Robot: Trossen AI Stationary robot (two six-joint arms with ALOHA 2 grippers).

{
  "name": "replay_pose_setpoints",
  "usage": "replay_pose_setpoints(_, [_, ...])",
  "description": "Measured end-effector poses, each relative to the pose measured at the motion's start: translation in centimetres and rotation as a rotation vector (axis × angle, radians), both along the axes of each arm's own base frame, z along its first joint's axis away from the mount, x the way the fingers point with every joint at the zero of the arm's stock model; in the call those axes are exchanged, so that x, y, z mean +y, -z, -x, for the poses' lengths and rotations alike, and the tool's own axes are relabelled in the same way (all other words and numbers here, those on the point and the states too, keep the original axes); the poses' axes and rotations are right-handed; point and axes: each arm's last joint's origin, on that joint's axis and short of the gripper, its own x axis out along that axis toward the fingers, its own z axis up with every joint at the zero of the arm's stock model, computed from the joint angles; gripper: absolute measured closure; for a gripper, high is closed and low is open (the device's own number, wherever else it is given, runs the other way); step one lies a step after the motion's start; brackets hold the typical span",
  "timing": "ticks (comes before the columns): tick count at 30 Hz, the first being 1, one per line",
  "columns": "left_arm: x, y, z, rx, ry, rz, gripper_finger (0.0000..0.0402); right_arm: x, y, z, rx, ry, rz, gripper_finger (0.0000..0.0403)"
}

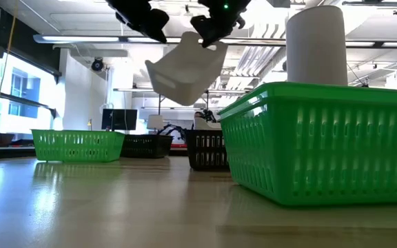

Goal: Stack baskets on shelf by color
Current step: Stack the bottom white bin on the stacked white bins

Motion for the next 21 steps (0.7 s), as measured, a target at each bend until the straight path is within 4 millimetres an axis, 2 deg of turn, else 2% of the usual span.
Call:
replay_pose_setpoints(10, [-0.6,-1.2,1.6,-0.006,-0.005,-0.015,0.0261,-2.5,-1.4,2.7,0.01,0.018,-0.042,0.0403])
replay_pose_setpoints(21, [-0.6,-0.5,2.6,0.045,-0.034,0.055,0.0261,-3.7,-2.9,7.1,0.07,0.092,-0.119,0.0403])
